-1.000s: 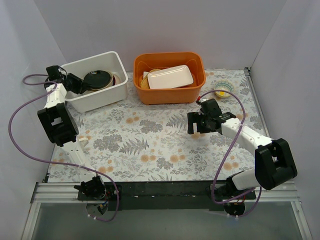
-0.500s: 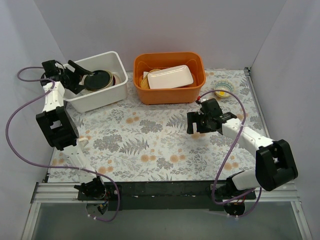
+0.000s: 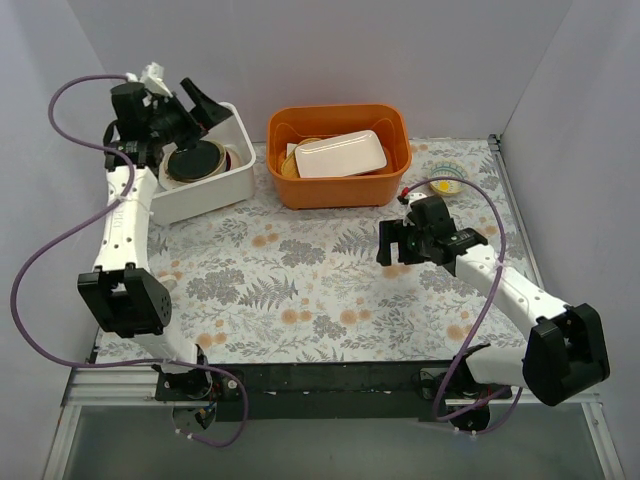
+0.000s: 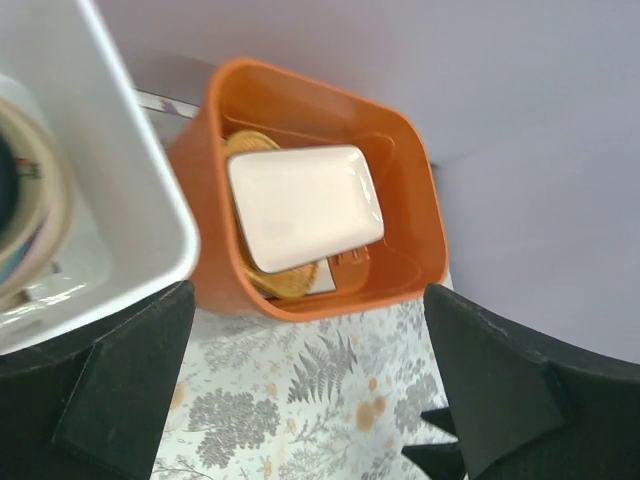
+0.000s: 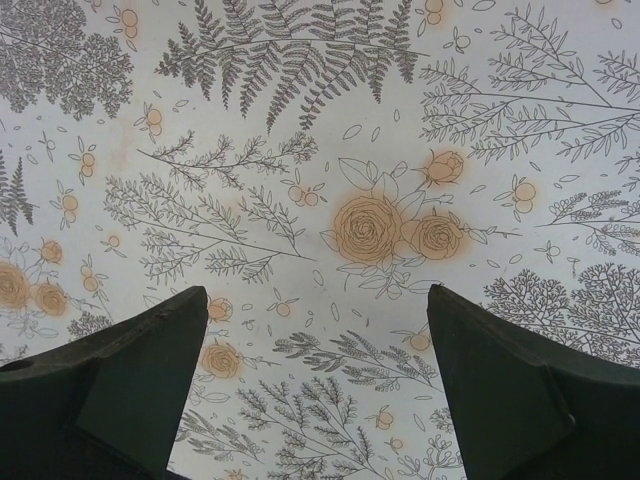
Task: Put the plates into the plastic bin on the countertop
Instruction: Place the plate in the plastic bin, then reset both arms
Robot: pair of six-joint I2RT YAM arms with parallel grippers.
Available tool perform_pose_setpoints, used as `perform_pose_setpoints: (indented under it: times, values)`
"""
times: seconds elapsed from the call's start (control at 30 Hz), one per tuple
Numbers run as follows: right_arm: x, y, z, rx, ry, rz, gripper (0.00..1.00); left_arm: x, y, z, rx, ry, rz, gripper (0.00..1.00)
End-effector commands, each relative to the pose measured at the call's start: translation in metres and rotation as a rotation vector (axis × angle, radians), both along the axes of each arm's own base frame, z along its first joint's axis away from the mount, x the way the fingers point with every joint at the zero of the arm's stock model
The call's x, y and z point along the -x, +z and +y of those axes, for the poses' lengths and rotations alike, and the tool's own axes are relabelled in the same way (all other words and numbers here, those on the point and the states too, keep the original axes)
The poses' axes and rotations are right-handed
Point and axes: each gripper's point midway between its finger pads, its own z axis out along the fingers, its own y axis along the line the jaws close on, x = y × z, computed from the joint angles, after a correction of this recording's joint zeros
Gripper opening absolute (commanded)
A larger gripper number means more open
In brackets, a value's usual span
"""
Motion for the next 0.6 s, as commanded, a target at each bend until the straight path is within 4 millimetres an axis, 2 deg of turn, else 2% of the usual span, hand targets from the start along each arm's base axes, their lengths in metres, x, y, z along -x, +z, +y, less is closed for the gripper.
perform_pose_setpoints:
  times: [0.0, 0.03, 0.1, 0.13, 0.17, 0.23, 0.3, 0.33, 0.37, 0.43, 0.47, 0.5, 0.57]
  values:
    - [0.0, 0.018, -0.005, -0.001, 0.002, -0.057, 0.98, 0.029, -0.014, -0.045, -0.127, -0.078, 0.022, 0.98]
    - [0.002, 0.019, -0.006, 0.001, 0.004, -0.056, 0.98, 0.041, -0.024, -0.072, -0.153, -0.115, 0.045, 0.98]
    - [0.003, 0.024, -0.007, -0.003, 0.006, -0.068, 0.98, 0.052, -0.034, -0.085, -0.199, -0.106, 0.059, 0.98]
    - [0.005, 0.024, -0.008, 0.001, 0.007, -0.063, 0.98, 0.06, -0.048, -0.102, -0.227, -0.122, 0.077, 0.98]
    - [0.007, 0.025, -0.009, 0.003, 0.01, -0.065, 0.98, 0.07, -0.049, -0.109, -0.239, -0.133, 0.073, 0.98]
    - [0.014, 0.025, -0.013, 0.011, 0.017, -0.061, 0.98, 0.084, -0.064, -0.125, -0.272, -0.144, 0.107, 0.98]
    - [0.019, 0.029, -0.015, 0.007, 0.018, -0.074, 0.98, 0.101, -0.082, -0.133, -0.282, -0.148, 0.145, 0.98]
    - [0.021, 0.029, -0.016, 0.004, 0.017, -0.078, 0.98, 0.112, -0.087, -0.143, -0.289, -0.166, 0.154, 0.98]
    - [0.025, 0.03, -0.018, 0.001, 0.017, -0.084, 0.98, 0.118, -0.105, -0.142, -0.307, -0.149, 0.187, 0.98]
    - [0.032, 0.028, -0.021, 0.005, 0.012, -0.064, 0.98, 0.135, -0.111, -0.151, -0.296, -0.16, 0.201, 0.98]
    - [0.035, 0.028, -0.022, 0.002, 0.011, -0.065, 0.98, 0.143, -0.127, -0.151, -0.303, -0.159, 0.238, 0.98]
    - [0.039, 0.028, -0.023, 0.003, 0.011, -0.058, 0.98, 0.15, -0.125, -0.151, -0.287, -0.151, 0.234, 0.98]
    - [0.044, 0.027, -0.026, 0.0, 0.007, -0.065, 0.98, 0.164, -0.132, -0.156, -0.274, -0.164, 0.248, 0.98]
